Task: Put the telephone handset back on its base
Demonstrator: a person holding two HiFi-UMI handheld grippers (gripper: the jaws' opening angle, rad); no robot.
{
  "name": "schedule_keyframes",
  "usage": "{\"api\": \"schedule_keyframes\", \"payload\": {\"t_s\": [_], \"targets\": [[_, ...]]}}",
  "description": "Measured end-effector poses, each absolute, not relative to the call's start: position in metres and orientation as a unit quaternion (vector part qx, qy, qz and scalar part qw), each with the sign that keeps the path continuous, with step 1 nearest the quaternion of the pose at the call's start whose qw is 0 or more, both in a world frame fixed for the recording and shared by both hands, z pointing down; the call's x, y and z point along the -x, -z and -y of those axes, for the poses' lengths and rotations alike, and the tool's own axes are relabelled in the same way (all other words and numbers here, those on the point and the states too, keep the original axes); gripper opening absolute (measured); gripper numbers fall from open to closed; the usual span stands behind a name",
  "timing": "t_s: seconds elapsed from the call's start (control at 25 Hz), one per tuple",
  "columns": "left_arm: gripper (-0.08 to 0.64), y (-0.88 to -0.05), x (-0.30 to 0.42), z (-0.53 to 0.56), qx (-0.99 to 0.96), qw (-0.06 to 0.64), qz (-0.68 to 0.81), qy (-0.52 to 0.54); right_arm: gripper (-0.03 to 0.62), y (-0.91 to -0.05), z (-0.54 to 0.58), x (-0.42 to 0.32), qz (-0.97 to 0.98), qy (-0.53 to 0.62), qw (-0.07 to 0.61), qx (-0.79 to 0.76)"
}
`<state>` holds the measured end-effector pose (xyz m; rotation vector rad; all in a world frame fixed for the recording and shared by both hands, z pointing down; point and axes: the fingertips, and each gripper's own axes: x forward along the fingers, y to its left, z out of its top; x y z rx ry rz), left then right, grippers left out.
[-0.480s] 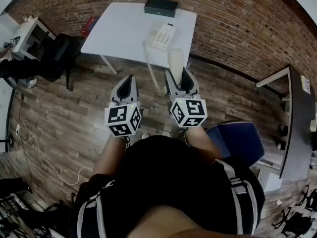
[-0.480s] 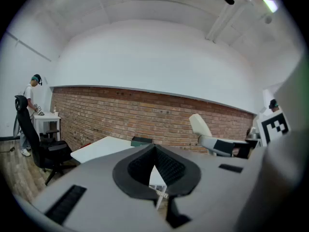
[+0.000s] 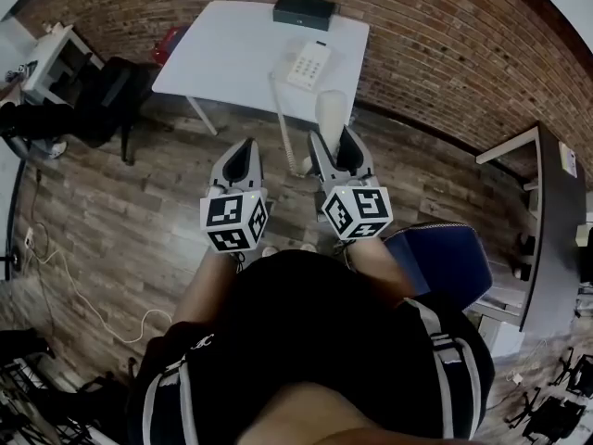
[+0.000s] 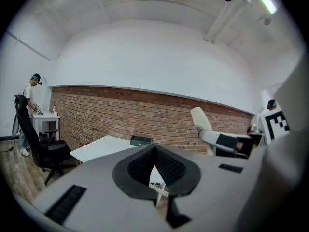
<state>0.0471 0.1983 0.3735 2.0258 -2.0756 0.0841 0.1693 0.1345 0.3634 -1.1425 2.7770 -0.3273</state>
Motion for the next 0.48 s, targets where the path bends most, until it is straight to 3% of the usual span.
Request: {"api": "schedule_keyframes", "payload": {"t_s": [0.48], "targets": [[-0.005,-0.375,-0.069,-0.196,-0.690,0.121,0.713,-0.031,0.204,-0.354,-0.127,-0.175,-0.931,0.083,0.071,0.348]]}}
